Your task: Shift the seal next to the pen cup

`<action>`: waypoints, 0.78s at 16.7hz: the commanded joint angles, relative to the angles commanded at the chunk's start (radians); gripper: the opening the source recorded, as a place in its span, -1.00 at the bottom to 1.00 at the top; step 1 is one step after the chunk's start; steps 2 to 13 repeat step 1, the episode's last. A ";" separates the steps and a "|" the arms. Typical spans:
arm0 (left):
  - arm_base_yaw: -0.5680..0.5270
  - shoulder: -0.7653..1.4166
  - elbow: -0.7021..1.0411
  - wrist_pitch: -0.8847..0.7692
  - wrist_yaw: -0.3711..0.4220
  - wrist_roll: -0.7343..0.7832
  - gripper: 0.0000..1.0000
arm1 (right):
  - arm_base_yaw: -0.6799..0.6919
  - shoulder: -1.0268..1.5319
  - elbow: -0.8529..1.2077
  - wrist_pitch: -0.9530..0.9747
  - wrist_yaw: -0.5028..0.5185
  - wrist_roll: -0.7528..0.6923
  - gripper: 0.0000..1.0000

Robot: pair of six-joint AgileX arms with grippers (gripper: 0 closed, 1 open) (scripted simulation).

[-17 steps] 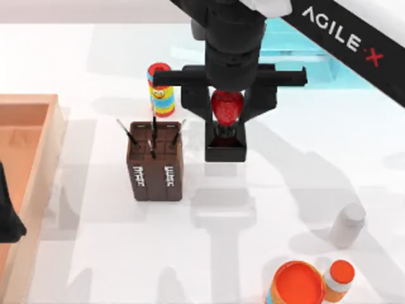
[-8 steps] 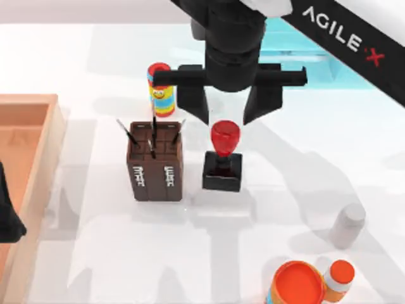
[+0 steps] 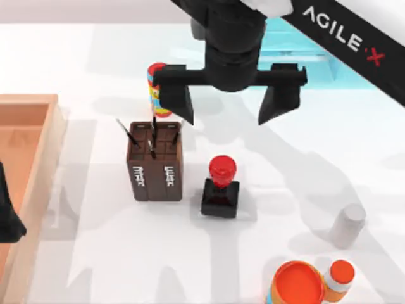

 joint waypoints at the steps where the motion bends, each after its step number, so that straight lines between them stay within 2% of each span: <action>1: 0.000 0.000 0.000 0.000 0.000 0.000 1.00 | 0.000 0.000 0.000 0.000 0.000 0.000 1.00; 13: 0.000 0.000 0.000 0.000 0.000 0.000 1.00 | 0.000 0.000 0.000 0.000 0.000 0.000 1.00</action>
